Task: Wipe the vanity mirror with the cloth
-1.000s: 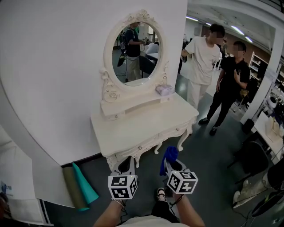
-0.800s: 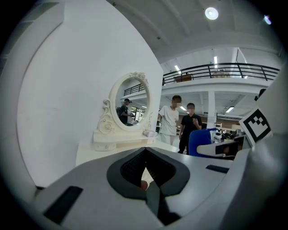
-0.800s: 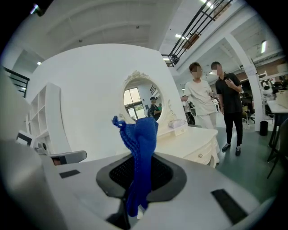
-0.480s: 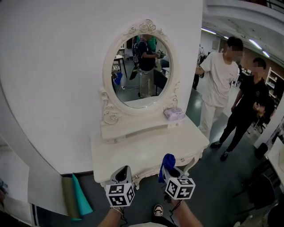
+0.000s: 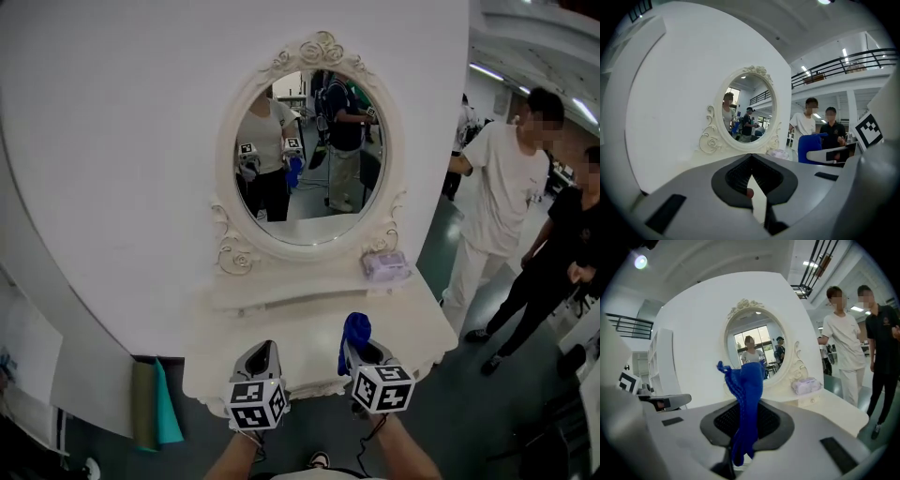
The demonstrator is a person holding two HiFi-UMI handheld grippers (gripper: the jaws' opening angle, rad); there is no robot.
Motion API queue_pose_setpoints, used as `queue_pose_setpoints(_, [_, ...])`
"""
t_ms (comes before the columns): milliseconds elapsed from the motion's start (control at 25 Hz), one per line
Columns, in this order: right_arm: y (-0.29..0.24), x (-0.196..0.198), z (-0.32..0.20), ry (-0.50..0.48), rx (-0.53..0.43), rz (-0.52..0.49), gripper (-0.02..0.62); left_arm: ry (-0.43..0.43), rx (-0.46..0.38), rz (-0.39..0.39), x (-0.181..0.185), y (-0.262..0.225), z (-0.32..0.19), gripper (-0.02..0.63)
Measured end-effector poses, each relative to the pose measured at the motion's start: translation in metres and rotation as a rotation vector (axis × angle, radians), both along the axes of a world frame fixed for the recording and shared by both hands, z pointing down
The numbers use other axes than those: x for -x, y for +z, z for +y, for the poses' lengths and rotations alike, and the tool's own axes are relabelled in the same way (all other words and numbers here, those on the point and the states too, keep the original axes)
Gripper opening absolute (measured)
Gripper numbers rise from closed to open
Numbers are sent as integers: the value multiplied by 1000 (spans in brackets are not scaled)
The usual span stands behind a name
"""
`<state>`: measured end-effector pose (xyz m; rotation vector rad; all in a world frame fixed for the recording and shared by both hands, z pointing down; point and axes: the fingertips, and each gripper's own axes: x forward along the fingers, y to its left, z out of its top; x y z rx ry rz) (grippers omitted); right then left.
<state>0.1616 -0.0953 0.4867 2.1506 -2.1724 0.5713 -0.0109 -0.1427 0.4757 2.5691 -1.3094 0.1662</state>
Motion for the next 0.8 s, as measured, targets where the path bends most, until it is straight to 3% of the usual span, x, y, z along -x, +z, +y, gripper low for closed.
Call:
queue_pose_setpoints(160, [-20,-9,-48,-111,-34,48,66,-53,-17,-13,-8,-8,-24,3])
queue_pose_setpoints(440, [-75,-3,-131,-282,-120,233,66,-122,-85,-13,-6,-49,-90,5])
queue_pose_setpoints(800, [-101,-7,-195,-336,-134,322,66,-149,-103,58,-15,-76,-161,3])
